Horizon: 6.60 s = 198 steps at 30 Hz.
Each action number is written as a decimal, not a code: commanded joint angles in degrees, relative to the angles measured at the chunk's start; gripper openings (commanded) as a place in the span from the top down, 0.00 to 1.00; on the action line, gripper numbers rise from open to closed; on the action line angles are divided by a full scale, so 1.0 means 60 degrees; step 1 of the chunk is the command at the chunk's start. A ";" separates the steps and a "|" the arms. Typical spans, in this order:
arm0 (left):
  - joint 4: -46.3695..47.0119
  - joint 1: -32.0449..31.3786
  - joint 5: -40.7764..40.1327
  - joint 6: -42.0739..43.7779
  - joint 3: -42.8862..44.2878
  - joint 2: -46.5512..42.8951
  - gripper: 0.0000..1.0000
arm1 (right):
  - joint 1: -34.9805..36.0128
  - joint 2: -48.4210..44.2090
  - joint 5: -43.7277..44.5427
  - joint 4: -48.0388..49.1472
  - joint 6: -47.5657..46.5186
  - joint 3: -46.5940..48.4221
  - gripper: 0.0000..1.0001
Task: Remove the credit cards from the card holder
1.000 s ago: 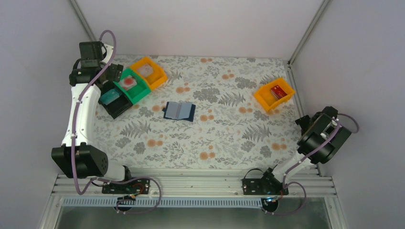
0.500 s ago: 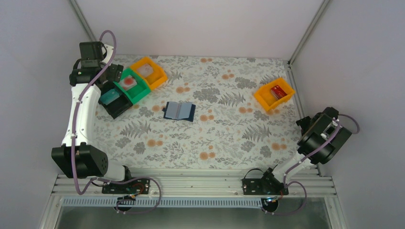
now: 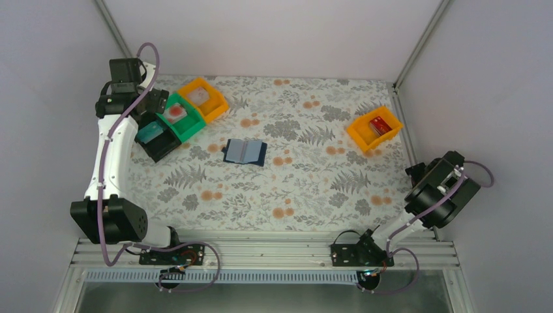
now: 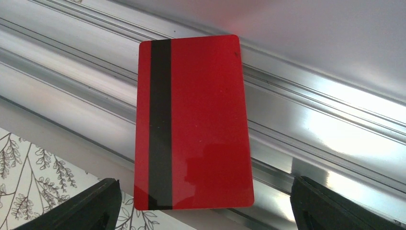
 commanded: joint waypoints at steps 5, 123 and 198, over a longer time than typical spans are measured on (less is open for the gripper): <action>-0.0011 0.0042 0.0004 0.0135 -0.0124 -0.0274 0.00 | -0.0999 0.0223 0.1258 0.0714 0.1058 0.0170 0.12; -0.0008 0.0051 -0.0174 0.0356 0.0004 -0.0245 0.00 | -0.0693 0.0770 0.1664 -0.0120 0.1194 0.1474 0.42; -0.0159 0.0022 0.3829 -0.0442 0.0394 0.0166 0.00 | 0.3037 -0.3116 -0.0087 -0.0857 0.2204 0.0590 0.42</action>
